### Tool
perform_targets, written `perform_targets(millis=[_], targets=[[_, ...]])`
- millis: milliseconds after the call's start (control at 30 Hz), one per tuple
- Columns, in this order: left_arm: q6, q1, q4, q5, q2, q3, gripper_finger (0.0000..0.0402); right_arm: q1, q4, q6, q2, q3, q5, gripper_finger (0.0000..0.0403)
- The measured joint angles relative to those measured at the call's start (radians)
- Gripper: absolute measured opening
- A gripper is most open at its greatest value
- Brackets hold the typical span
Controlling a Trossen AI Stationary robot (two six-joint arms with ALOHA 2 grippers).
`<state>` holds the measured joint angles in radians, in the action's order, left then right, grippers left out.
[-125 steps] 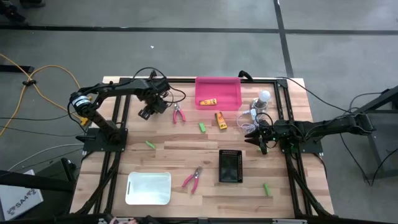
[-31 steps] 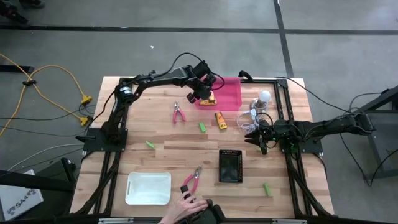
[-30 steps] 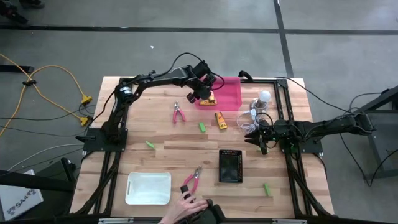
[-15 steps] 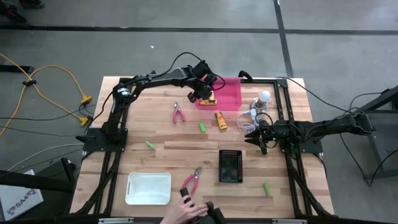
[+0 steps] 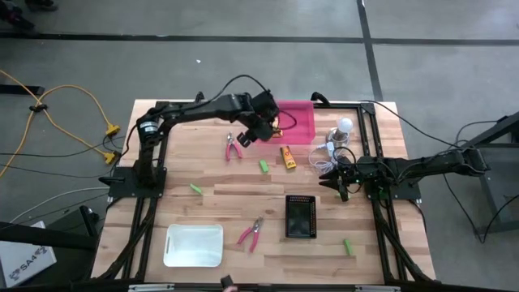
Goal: Pick & Place School Supplies
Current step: Put the yellow crayon box into the pink bin
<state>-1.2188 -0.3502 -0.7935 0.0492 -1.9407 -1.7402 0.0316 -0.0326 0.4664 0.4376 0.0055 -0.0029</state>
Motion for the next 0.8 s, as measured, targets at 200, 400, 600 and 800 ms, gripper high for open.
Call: perform_targets(millis=[200, 400, 600, 800], targets=[[0.093, 0.098, -0.018, 0.028, 0.002, 0.0, 0.023, 0.0, 0.0, 0.0, 0.0, 0.0, 0.0, 0.011], [0.182, 0.171, -0.041, 0.071, -0.003, 0.003, 0.023, 0.0, 0.0, 0.0, 0.0, 0.0, 0.0, 0.011], [0.324, 0.213, -0.026, 0.072, -0.024, 0.002, 0.023, 0.0, 0.0, 0.0, 0.0, 0.0, 0.0, 0.011], [0.489, 0.201, 0.025, 0.135, -0.113, 0.004, 0.023, 0.0, 0.001, 0.0, 0.0, 0.0, 0.0, 0.011]])
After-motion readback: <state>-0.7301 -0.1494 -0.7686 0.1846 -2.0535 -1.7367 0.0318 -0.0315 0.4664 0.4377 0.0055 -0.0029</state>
